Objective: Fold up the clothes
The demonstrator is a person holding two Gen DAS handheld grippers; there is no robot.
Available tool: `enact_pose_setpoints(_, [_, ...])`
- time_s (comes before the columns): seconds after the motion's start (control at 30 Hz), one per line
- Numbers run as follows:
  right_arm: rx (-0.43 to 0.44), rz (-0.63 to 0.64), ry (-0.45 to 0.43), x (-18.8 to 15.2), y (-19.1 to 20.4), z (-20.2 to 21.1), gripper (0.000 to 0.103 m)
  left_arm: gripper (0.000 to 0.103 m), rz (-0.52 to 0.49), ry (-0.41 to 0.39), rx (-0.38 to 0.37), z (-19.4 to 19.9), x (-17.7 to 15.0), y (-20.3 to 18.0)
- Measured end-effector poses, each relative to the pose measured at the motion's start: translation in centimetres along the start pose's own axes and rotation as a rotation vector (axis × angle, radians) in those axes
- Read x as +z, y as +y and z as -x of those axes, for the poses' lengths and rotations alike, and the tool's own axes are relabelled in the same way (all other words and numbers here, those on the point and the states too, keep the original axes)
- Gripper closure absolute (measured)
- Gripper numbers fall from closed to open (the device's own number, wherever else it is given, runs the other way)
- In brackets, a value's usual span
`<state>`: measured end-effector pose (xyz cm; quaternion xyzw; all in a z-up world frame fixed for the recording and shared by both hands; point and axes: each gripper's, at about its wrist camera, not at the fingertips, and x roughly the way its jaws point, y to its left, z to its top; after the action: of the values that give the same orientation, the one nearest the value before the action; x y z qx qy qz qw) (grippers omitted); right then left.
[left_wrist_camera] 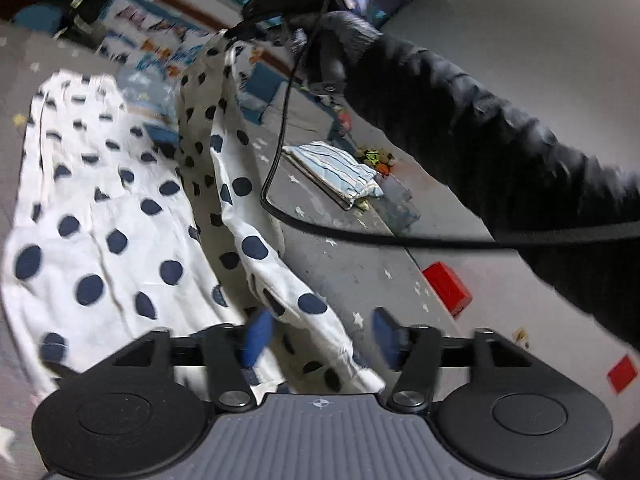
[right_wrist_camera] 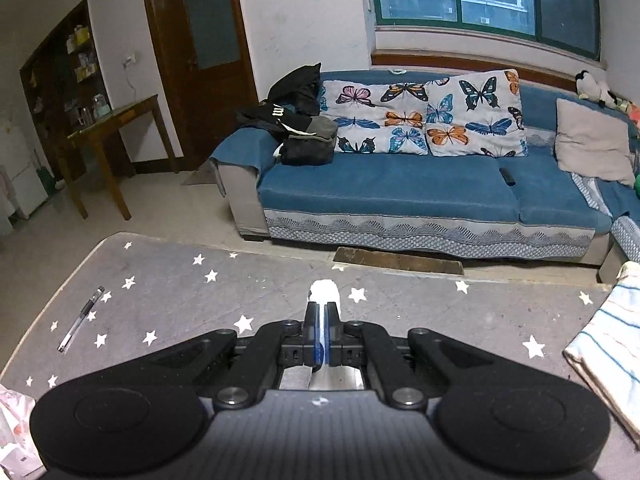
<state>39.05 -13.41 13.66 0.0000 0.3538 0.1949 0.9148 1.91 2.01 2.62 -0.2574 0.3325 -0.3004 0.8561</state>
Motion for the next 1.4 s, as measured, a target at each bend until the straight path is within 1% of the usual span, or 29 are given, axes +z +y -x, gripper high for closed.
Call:
enact_pose_setpoints(0.07, [0.010, -0.008, -0.001, -0.1, -0.2, 0.0, 0.101, 0.038, 0.016, 0.018, 0.018, -1.1, 0.2, 0.0])
enact_pose_setpoints(0.13, [0.013, -0.010, -0.001, -0.3, -0.5, -0.1, 0.101, 0.038, 0.040, 0.047, 0.058, -2.3, 0.3, 0.0])
enact_pose_setpoints(0.23, [0.014, -0.011, 0.001, -0.4, -0.9, -0.1, 0.101, 0.041, 0.069, 0.077, 0.078, -3.3, 0.1, -0.1])
enact_pose_setpoints(0.3, [0.015, -0.014, 0.002, -0.5, -1.1, -0.1, 0.101, 0.057, 0.064, 0.090, 0.087, -3.8, 0.0, -0.3])
enact_pose_setpoints(0.33, [0.015, -0.015, 0.001, -0.5, -1.2, -0.1, 0.101, 0.063, 0.054, 0.094, 0.088, -3.9, 0.0, -0.4])
enact_pose_setpoints(0.37, [0.014, -0.017, 0.001, -0.5, -1.2, -0.1, 0.101, 0.079, 0.044, 0.098, 0.089, -4.0, -0.1, -0.6])
enact_pose_setpoints(0.4, [0.016, -0.020, 0.001, -0.4, -1.3, -0.1, 0.101, 0.088, 0.042, 0.099, 0.085, -4.1, -0.2, -0.6])
enact_pose_setpoints(0.5, [0.013, -0.023, -0.003, -0.4, -1.4, 0.2, 0.101, 0.097, 0.047, 0.094, 0.064, -3.8, -0.5, -0.3])
enact_pose_setpoints(0.63, [0.019, -0.032, -0.015, -0.1, -1.4, 0.7, 0.101, 0.100, 0.037, 0.040, 0.044, -1.8, -0.4, 0.1])
enact_pose_setpoints(0.93, [0.031, -0.033, -0.022, 0.5, 1.3, 0.2, 0.101, 0.100, 0.088, -0.062, 0.081, 3.9, -1.0, 1.8])
enact_pose_setpoints(1.1, [0.049, -0.019, 0.003, 0.1, 4.4, -1.5, 0.101, 0.100, 0.121, -0.107, 0.105, 6.4, -1.4, 2.8])
enact_pose_setpoints(1.4, [0.123, 0.019, 0.061, -1.7, 11.5, -5.4, 0.101, 0.100, 0.192, -0.127, 0.129, 8.8, -2.5, 4.2])
